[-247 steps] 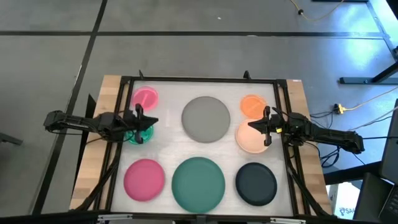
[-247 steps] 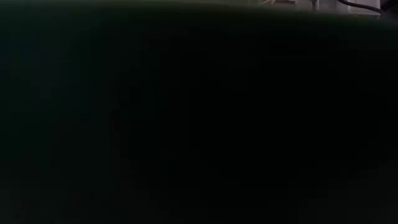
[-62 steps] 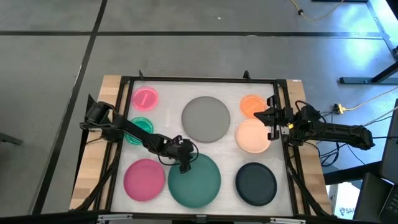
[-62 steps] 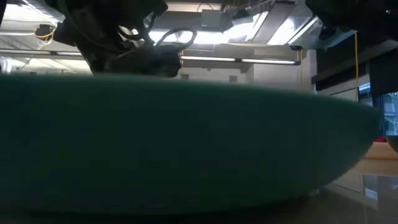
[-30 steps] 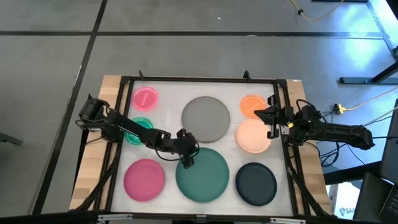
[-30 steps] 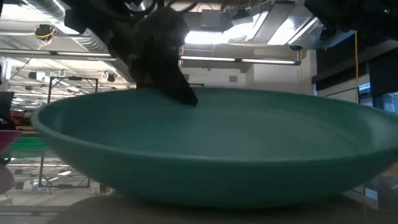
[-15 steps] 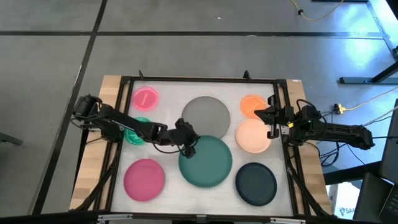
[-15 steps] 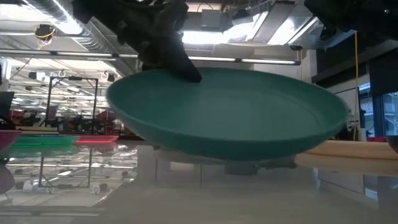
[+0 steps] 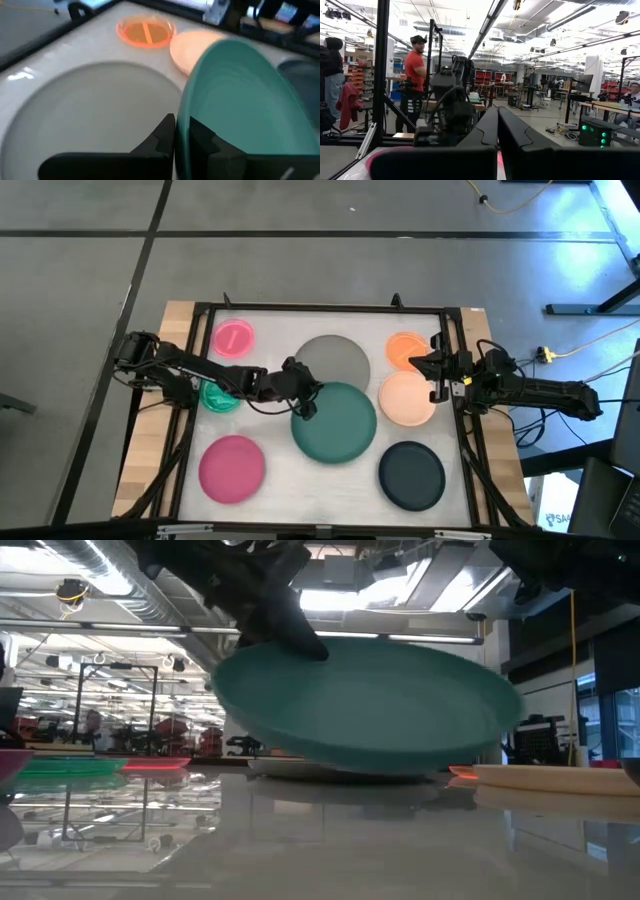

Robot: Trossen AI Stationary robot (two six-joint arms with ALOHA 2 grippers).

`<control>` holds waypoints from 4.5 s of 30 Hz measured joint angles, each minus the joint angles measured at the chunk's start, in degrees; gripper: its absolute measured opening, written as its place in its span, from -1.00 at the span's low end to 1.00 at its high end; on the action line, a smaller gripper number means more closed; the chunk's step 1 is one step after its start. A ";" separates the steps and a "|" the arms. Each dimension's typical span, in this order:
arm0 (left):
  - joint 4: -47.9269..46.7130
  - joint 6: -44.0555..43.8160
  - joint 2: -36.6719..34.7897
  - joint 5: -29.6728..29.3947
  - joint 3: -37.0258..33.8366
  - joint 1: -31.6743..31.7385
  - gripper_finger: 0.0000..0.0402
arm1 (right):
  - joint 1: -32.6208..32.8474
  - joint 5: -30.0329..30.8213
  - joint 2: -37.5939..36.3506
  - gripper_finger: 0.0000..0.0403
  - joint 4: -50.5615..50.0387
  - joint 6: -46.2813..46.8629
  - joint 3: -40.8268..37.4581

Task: Stack plastic plates
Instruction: Stack the green plate on the gray plate, then stack the pink plate on the green plate

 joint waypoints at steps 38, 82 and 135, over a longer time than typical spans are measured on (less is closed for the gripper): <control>0.65 2.41 3.87 -7.45 0.04 19.04 -0.90 | 0.02 -0.01 0.00 -0.99 0.02 0.00 -0.02; -24.01 -2.16 -7.09 10.58 0.06 -5.91 -0.32 | 0.00 1.29 0.02 -0.99 -0.19 0.11 -0.02; -48.04 -30.45 -7.16 12.96 0.06 -30.84 -0.35 | 0.02 1.31 3.54 -0.99 1.84 0.24 -0.02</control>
